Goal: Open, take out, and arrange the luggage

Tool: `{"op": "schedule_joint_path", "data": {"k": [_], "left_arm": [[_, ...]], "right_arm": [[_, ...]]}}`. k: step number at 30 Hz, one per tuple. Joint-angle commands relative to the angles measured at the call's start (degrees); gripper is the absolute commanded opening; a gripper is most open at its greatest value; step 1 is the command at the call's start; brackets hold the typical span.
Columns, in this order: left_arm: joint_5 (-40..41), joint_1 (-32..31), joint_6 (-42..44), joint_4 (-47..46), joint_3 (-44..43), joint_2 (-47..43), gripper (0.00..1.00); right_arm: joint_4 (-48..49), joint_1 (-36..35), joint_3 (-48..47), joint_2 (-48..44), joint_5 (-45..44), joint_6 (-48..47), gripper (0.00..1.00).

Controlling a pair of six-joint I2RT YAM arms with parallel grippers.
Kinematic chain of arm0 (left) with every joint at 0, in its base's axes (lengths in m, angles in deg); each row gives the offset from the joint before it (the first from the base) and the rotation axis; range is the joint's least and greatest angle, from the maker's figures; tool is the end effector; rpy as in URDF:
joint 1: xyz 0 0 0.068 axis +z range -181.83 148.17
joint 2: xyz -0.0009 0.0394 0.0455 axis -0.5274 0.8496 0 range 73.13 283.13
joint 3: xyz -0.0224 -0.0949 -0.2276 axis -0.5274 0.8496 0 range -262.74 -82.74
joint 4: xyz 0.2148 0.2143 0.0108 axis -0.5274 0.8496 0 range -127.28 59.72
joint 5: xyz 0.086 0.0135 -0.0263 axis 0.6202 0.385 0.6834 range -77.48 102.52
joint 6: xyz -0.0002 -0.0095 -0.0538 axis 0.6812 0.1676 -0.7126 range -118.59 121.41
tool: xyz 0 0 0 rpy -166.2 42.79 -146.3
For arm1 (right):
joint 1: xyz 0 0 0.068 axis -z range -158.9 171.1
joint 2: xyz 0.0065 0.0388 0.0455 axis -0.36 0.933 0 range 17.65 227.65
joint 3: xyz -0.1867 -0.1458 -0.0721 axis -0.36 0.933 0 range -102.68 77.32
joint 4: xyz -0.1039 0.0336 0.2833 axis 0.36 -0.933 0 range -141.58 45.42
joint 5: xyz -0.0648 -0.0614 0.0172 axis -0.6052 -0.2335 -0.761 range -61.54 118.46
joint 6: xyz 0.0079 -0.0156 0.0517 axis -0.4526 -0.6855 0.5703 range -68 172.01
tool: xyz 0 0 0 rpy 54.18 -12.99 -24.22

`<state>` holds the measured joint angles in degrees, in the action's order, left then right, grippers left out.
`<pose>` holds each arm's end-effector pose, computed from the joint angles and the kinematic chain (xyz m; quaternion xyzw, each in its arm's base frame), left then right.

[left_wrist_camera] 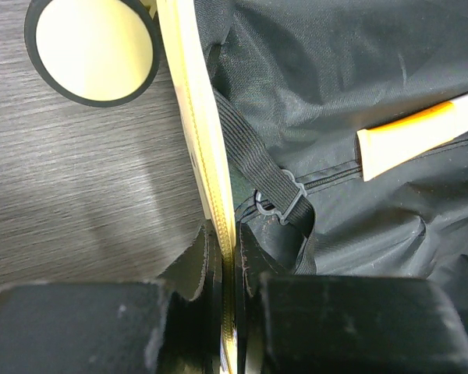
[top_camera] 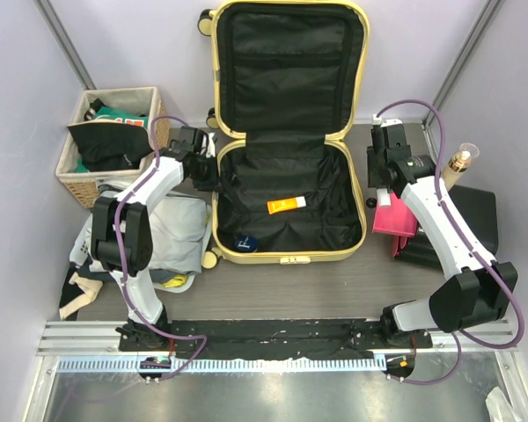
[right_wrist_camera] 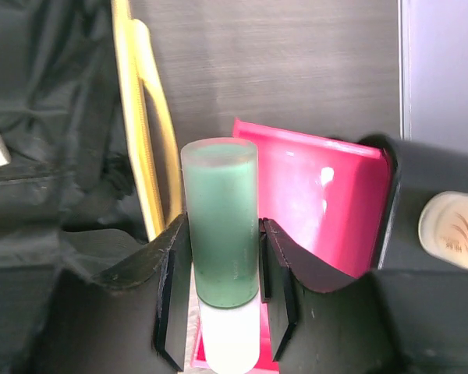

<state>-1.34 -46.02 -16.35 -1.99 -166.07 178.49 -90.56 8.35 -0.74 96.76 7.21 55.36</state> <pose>0.4178 -0.1147 0.1976 0.0043 0.9532 -0.1882 0.2366 0.3340 0.0619 0.3226 -0.0076 0.9170 -0.1195 0.3805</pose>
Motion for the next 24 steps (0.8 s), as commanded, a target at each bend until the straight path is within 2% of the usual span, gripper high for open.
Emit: {"op": "schedule_joint_path", "data": {"k": [1, 11, 15, 16, 17, 20, 24], "left_arm": [[-6.5, -1.4, 2.1, -2.2, -3.1, -3.4, 0.00], [-6.2, -2.8, 2.4, -1.7, -3.3, -3.4, 0.00], [-5.1, -3.0, 2.9, -1.5, -3.5, -3.6, 0.00], [-5.0, -3.0, 3.0, -1.3, -3.6, -3.8, 0.00], [-4.9, -3.1, 3.0, -1.3, -3.6, -3.8, 0.00], [-4.8, -3.2, 3.2, -1.2, -3.6, -3.8, 0.00], [-4.2, -3.3, 3.3, -1.0, -3.7, -3.8, 0.00]], "right_arm": [[0.0, 1.2, 0.9, -2.2, -3.3, 3.7, 0.01], [0.4, 3.8, 7.3, -1.9, -5.8, 6.2, 0.01], [1.6, 5.4, 8.5, -1.9, -4.9, 6.6, 0.14], [1.9, 5.5, 8.8, -1.8, -4.6, 6.7, 0.20], [2.0, 6.1, 8.9, -1.8, -4.3, 6.8, 0.30], [2.1, 6.3, 8.8, -1.9, -3.9, 6.8, 0.44], [2.1, 6.6, 8.9, -2.5, -3.9, 6.7, 0.57]]}}
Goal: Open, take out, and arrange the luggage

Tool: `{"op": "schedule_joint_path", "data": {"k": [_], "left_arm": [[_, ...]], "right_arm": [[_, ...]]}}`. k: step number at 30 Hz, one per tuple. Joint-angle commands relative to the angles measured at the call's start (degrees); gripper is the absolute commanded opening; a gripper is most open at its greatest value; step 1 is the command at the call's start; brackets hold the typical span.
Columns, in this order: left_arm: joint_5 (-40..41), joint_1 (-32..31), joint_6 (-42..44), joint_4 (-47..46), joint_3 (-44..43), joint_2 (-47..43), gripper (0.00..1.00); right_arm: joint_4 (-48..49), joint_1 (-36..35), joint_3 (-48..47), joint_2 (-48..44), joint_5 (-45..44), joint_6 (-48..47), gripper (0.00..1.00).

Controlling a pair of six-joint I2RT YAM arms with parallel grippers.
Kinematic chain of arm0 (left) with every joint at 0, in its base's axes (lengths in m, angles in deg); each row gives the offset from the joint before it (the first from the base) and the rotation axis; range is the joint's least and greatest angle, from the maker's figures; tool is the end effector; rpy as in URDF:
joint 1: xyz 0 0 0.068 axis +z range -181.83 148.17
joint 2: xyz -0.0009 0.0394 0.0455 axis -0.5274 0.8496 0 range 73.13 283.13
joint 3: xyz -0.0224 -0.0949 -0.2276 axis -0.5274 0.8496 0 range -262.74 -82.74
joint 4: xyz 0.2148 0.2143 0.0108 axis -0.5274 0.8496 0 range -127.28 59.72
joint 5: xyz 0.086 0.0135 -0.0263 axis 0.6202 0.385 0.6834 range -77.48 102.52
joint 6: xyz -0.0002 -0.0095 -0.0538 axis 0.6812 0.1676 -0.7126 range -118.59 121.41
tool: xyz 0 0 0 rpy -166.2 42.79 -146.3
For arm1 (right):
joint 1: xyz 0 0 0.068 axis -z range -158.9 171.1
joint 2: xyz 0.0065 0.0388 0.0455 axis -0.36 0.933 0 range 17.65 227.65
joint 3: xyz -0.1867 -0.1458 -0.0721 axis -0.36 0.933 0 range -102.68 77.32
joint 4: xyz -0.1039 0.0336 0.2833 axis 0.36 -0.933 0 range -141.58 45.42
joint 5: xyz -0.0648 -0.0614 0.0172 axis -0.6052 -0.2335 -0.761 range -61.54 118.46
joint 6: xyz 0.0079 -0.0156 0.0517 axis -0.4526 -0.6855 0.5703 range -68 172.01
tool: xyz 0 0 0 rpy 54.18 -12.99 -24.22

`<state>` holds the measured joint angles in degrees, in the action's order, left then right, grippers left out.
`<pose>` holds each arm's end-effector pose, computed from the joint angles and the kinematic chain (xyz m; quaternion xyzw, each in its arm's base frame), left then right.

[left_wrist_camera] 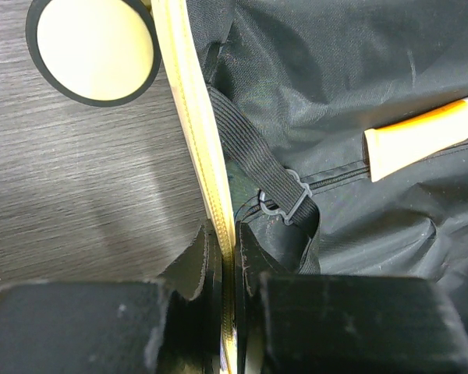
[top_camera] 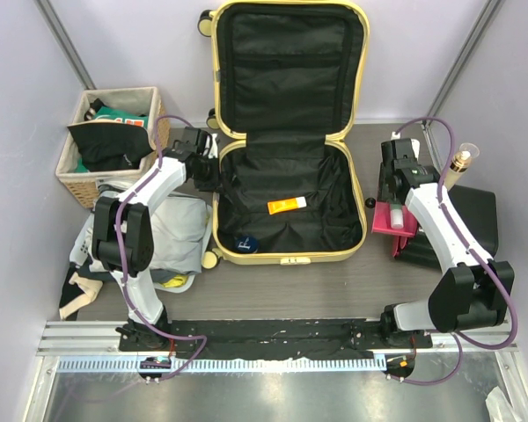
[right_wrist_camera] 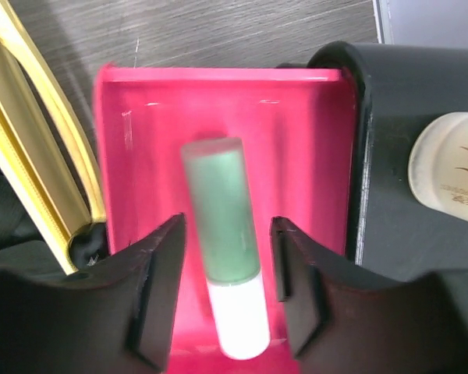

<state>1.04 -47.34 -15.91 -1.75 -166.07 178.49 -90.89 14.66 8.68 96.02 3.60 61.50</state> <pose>0.4152 -0.1228 0.1971 0.0129 0.9557 -0.1707 0.2395 0.3272 0.0213 0.2677 0.0877 0.9320 -0.1644 0.3110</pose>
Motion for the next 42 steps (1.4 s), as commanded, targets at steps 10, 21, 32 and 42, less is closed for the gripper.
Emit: {"op": "schedule_joint_path", "data": {"k": [10, 21, 32, 42], "left_arm": [[-6.7, -2.3, 3.0, -1.0, -3.9, -3.6, 0.00], [-6.4, -2.5, 3.2, -0.7, -4.0, -3.1, 0.00], [-6.0, -2.9, 3.3, -0.6, -4.0, -2.8, 0.00], [-5.6, -2.9, 3.8, -0.2, -4.2, -2.5, 0.00]], "right_arm": [[3.8, 0.3, -1.4, -5.5, 2.0, 0.3, 0.60], [13.0, 0.0, -0.6, -14.6, 16.1, 0.4, 0.52], [16.5, -22.1, -3.1, -2.5, 19.3, -13.4, 0.56], [19.9, -27.1, -10.2, 17.6, 29.5, -31.0, 0.66]]}}
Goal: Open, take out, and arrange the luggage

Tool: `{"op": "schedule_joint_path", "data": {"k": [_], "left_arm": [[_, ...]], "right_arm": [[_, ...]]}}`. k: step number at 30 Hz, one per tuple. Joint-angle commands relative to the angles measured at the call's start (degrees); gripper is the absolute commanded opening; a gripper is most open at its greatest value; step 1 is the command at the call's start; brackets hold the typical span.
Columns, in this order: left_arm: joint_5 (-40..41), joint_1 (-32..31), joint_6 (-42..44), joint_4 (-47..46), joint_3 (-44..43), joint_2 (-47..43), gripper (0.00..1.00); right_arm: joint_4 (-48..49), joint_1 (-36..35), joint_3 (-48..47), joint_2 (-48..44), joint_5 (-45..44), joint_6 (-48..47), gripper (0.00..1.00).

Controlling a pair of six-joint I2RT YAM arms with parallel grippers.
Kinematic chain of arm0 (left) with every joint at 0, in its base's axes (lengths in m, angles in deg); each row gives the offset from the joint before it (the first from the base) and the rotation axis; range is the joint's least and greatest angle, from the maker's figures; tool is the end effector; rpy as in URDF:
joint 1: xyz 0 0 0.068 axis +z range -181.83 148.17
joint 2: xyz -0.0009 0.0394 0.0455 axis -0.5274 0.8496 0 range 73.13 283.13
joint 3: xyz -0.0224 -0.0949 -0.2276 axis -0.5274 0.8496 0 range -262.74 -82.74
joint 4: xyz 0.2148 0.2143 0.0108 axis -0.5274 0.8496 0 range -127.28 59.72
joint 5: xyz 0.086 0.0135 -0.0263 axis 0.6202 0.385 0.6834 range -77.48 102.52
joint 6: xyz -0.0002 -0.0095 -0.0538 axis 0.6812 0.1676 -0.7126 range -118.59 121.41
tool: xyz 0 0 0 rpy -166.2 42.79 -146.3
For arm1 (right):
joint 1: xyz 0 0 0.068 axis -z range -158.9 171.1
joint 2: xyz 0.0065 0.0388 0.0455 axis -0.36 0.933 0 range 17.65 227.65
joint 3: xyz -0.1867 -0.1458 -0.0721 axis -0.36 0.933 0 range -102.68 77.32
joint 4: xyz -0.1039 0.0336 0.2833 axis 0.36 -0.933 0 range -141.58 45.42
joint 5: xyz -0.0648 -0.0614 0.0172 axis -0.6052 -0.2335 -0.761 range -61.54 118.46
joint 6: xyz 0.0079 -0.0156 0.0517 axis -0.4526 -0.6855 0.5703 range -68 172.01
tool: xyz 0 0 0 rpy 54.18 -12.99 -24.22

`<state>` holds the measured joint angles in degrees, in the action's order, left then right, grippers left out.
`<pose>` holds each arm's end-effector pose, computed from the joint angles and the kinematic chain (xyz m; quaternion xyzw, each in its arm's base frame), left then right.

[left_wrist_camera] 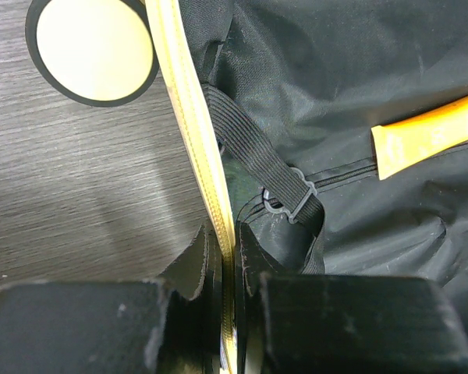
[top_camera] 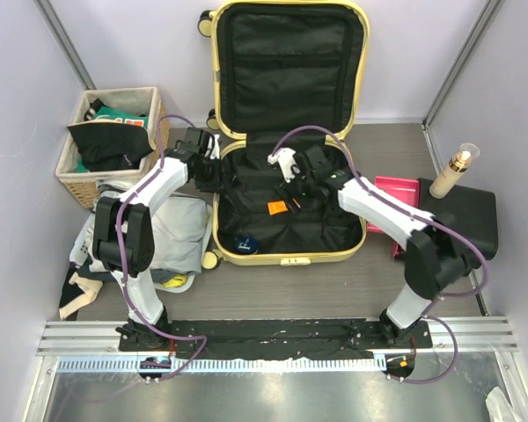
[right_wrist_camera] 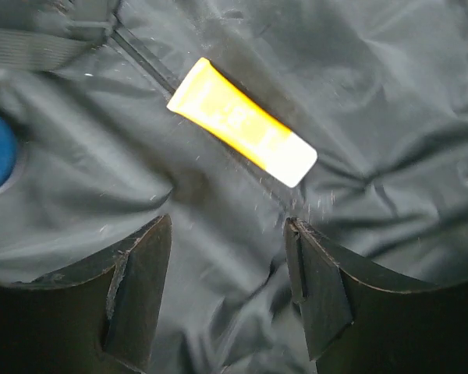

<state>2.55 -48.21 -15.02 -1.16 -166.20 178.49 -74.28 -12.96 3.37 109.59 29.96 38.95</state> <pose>0.4131 -0.1280 0.1971 0.0236 0.9577 -0.1577 0.2397 0.3280 0.2227 0.2371 -0.3770 0.8529 0.0777 0.3527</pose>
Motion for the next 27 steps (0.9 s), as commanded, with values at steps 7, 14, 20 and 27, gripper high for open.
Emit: {"op": "schedule_joint_path", "data": {"k": [7, 14, 20, 27], "left_arm": [[-7.1, -2.2, 3.2, -0.3, -4.3, -2.0, 0.00], [-7.4, -2.2, 3.2, -0.3, -4.3, -1.4, 0.00], [-7.6, -2.2, 3.2, -0.3, -4.5, -1.1, 0.00], [-7.6, -2.1, 3.2, 0.0, -4.6, -1.1, 0.00]], "right_arm": [[0.9, 0.4, -11.5, 16.8, 2.3, -16.8, 0.68], [3.9, 0.4, -10.9, 20.9, 0.9, -20.6, 0.68], [4.4, 0.8, -10.2, 22.9, 3.2, -21.3, 0.67], [12.9, 0.9, -6.0, 23.1, -0.9, -20.2, 0.64]]}}
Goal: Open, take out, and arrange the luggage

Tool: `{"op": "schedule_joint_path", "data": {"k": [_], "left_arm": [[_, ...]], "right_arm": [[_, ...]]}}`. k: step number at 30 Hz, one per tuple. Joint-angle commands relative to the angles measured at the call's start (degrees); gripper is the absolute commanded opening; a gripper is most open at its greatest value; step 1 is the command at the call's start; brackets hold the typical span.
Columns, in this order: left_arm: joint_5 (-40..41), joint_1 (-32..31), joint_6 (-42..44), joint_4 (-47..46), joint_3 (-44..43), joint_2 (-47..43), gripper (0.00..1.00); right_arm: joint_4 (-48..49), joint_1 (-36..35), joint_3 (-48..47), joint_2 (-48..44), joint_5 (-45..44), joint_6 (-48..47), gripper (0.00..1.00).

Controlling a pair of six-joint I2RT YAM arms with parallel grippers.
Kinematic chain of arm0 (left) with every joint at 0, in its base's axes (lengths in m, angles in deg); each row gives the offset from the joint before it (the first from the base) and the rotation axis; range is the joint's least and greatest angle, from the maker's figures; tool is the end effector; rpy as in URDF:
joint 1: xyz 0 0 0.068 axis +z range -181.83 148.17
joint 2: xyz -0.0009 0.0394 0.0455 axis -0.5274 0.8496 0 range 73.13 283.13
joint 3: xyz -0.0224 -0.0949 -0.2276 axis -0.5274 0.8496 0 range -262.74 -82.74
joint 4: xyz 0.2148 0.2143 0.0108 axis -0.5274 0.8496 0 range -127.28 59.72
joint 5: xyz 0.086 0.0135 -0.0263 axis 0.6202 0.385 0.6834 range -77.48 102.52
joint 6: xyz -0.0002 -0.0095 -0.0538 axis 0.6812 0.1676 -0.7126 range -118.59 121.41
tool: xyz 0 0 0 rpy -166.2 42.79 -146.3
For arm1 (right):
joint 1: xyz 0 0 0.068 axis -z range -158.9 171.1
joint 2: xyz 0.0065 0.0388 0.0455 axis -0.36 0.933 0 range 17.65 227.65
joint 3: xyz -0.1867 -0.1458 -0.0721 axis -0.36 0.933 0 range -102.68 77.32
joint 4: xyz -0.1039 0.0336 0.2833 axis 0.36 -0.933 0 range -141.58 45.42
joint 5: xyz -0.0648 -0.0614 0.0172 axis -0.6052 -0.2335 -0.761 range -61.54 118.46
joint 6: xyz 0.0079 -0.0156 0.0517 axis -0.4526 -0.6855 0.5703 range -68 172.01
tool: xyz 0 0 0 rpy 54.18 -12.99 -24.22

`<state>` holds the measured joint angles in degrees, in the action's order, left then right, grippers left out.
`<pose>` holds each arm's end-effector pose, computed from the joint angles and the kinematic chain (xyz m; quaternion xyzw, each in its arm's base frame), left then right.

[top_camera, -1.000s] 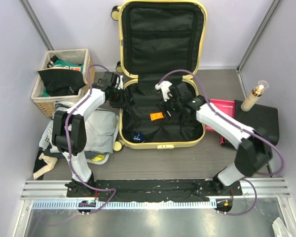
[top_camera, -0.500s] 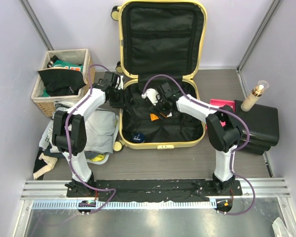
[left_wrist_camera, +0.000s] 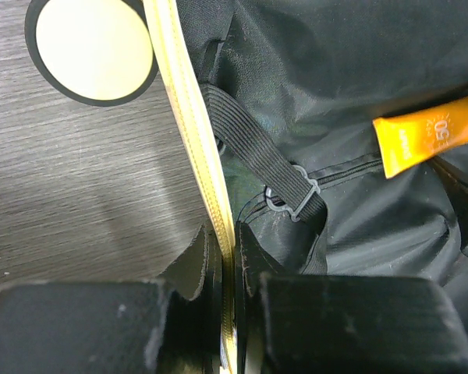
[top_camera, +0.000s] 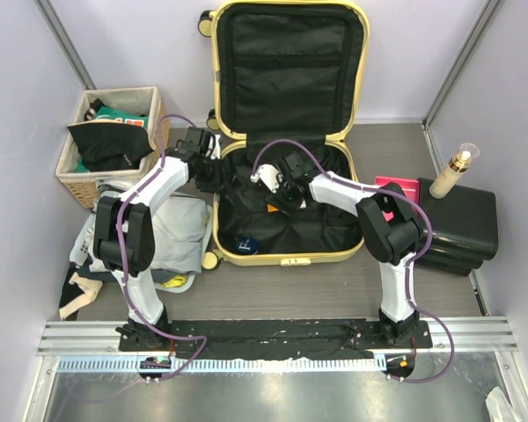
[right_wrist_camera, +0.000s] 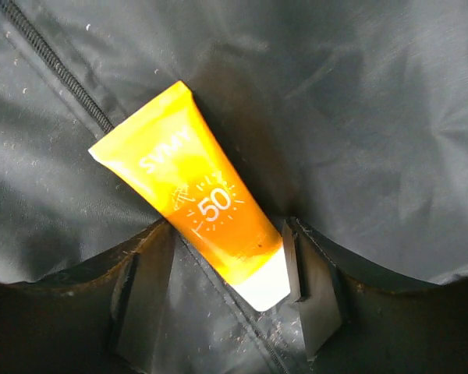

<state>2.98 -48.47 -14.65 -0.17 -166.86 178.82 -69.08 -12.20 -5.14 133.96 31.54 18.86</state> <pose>0.4131 -0.1298 0.1978 0.0274 0.9594 -0.1526 0.2356 0.3813 0.2527 0.1211 -0.5331 0.8005 0.0262 0.2726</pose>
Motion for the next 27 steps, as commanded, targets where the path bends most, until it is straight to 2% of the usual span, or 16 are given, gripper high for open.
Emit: {"op": "schedule_joint_path", "data": {"k": [1, 4, 7, 12, 15, 21, 24, 27], "left_arm": [[-8.0, -1.9, 3.0, -1.0, -3.9, -1.5, 0.00], [-7.9, -1.9, 2.9, -1.0, -3.9, -1.3, 0.00], [-7.6, -1.9, 3.1, -0.8, -4.0, -1.2, 0.00], [-7.4, -2.0, 3.2, -0.6, -4.1, -0.9, 0.00], [-7.4, -2.0, 3.2, -0.5, -4.2, -0.8, 0.00], [-7.4, -2.0, 3.2, -0.4, -4.3, -1.1, 0.00], [-7.4, -2.0, 3.2, -0.5, -4.3, -1.0, 0.00], [-7.4, -1.9, 3.2, -0.4, -4.2, -1.2, 0.00]], "right_arm": [[9.9, 0.1, 4.0, -1.5, -2.5, 0.0, 0.63], [11.3, 0.2, 4.7, -2.1, -2.8, 2.5, 0.47], [11.2, 0.2, 4.7, -4.4, -2.8, 5.5, 0.26], [12.0, 0.2, 6.1, -11.5, -0.8, 8.6, 0.09], [11.3, 0.2, 6.0, -16.6, 0.2, 10.9, 0.06], [8.2, 0.3, 6.8, -25.2, 2.6, 14.3, 0.06], [5.3, 0.1, 6.3, -28.7, -1.0, 17.2, 0.06], [0.3, 0.2, 4.1, -31.9, -10.3, 22.2, 0.06]]}}
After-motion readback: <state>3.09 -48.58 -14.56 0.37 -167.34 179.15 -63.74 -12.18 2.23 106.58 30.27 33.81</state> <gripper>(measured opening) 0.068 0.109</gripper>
